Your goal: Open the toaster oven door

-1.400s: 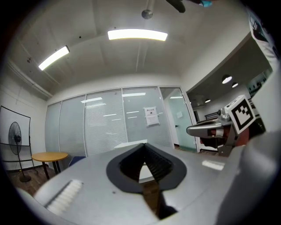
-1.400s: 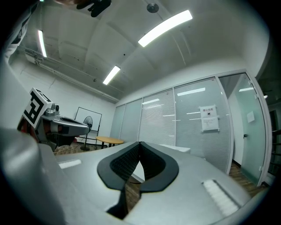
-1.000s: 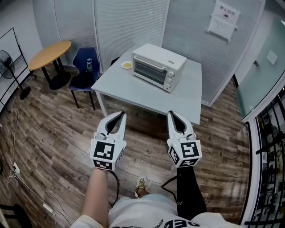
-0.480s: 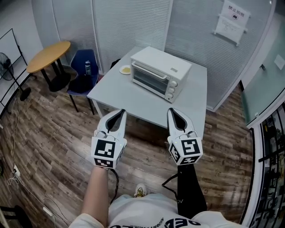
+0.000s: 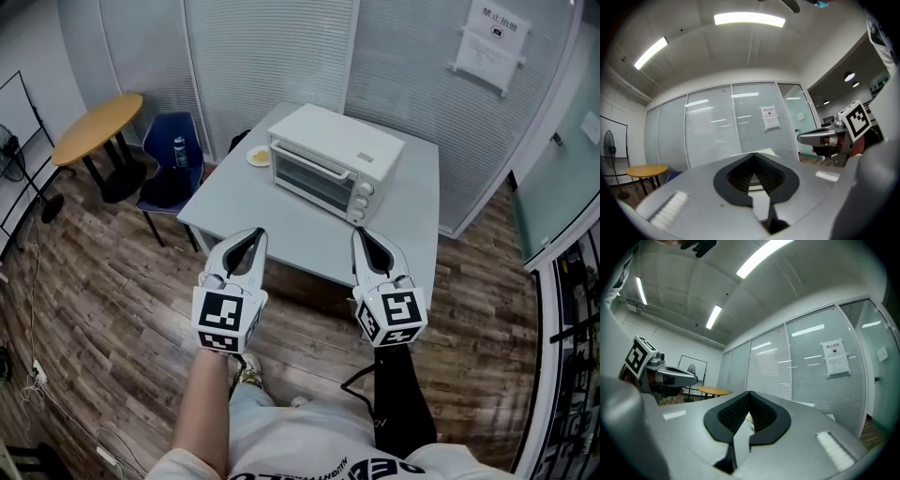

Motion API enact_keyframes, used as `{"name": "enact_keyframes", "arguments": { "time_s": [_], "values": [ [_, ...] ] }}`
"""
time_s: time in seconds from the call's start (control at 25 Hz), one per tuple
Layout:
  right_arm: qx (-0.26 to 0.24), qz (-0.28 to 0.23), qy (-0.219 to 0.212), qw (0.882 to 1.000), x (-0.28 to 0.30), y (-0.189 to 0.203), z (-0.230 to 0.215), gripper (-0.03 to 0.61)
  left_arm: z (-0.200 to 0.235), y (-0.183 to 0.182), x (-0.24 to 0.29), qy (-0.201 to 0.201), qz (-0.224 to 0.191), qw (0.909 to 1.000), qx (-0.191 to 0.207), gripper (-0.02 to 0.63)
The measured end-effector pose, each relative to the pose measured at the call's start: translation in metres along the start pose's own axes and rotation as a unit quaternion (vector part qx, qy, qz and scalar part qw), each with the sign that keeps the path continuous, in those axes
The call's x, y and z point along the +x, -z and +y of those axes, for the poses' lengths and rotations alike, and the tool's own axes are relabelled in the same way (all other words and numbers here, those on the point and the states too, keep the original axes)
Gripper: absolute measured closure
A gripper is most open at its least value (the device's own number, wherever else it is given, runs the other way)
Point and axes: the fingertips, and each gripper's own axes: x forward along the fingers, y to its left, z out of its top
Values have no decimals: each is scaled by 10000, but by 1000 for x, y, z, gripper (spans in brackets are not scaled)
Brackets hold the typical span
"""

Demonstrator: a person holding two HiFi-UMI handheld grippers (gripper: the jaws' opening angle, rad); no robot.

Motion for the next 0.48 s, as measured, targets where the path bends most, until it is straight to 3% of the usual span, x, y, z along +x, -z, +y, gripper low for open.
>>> {"name": "enact_keyframes", "arguments": {
  "time_s": [0.24, 0.48],
  "values": [
    [-8, 82, 153, 9998, 34, 16, -23, 575, 19, 7, 46, 93, -48, 9999, 6, 555],
    [-72, 171, 574, 9982, 71, 28, -48, 575, 32, 15, 105, 557, -196, 9983, -1, 555]
  ]
}}
